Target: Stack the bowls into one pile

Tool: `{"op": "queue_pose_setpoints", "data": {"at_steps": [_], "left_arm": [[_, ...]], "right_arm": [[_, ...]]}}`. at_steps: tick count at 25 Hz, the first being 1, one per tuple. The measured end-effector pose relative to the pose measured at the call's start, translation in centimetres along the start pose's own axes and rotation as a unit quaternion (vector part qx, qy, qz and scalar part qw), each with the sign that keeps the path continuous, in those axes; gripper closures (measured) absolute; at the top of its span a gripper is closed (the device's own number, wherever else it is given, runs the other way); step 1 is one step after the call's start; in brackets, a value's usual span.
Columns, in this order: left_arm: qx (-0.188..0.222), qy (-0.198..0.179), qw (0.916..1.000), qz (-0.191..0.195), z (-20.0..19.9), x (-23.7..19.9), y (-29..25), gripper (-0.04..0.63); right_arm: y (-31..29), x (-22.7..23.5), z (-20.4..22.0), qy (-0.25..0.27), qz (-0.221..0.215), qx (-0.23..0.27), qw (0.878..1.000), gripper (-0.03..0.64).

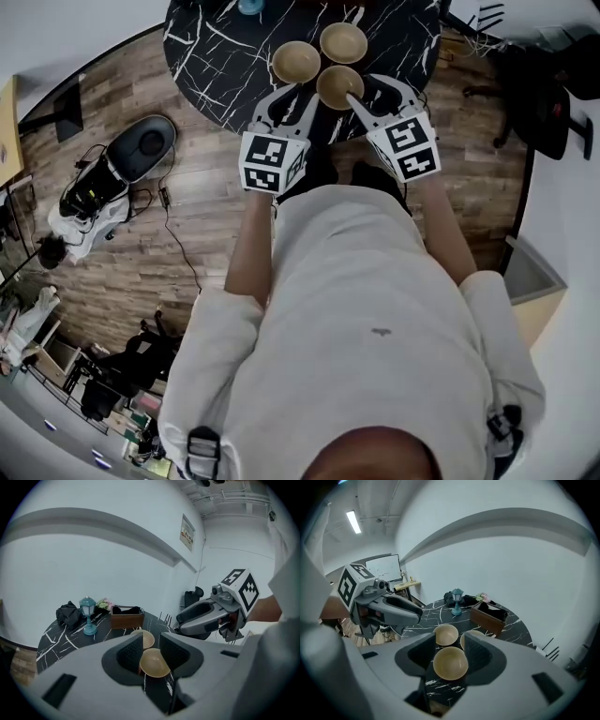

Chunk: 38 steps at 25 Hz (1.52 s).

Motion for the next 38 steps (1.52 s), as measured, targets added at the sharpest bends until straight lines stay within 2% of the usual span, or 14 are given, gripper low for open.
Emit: {"op": "queue_pose_setpoints", "data": {"at_steps": [10, 18, 22, 30, 38], "left_arm": [[-0.035, 0.045, 0.9984, -0.002, 3.7, -2.0, -2.6, 0.489], [-0.065, 0.102, 0.9924, -0.023, 7.1, -2.5, -4.9, 0.489], [-0.077, 0.141, 0.986, -0.044, 8.7, -3.2, -5.8, 0.489], [-0.103, 0.195, 0.9718, -0.082, 11.7, -4.4, -7.6, 0.489], [-0.094, 0.257, 0.9529, -0.131, 13.4, -5.1, -8.5, 0.489]], "right_arm": [[-2.7, 0.3, 4.2, -0.024, 0.004, -0.057, 0.998, 0.422], [-5.2, 1.3, 7.2, -0.015, -0.027, -0.093, 0.995, 0.414], [-6.7, 1.7, 8.6, -0.008, -0.057, -0.11, 0.992, 0.414], [-9.5, 2.2, 11.7, -0.013, -0.124, -0.146, 0.981, 0.42], [-11.3, 1.9, 14.0, -0.006, -0.188, -0.165, 0.968, 0.428]]}}
Point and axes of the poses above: the fingertips, and each gripper's own axes: y backward along the fingers, x to its right, z out of its underside, the point moved 1 cm from there along y, backward along the fingers, and after that the axes turned 11 degrees about y, right-handed, at the moved point
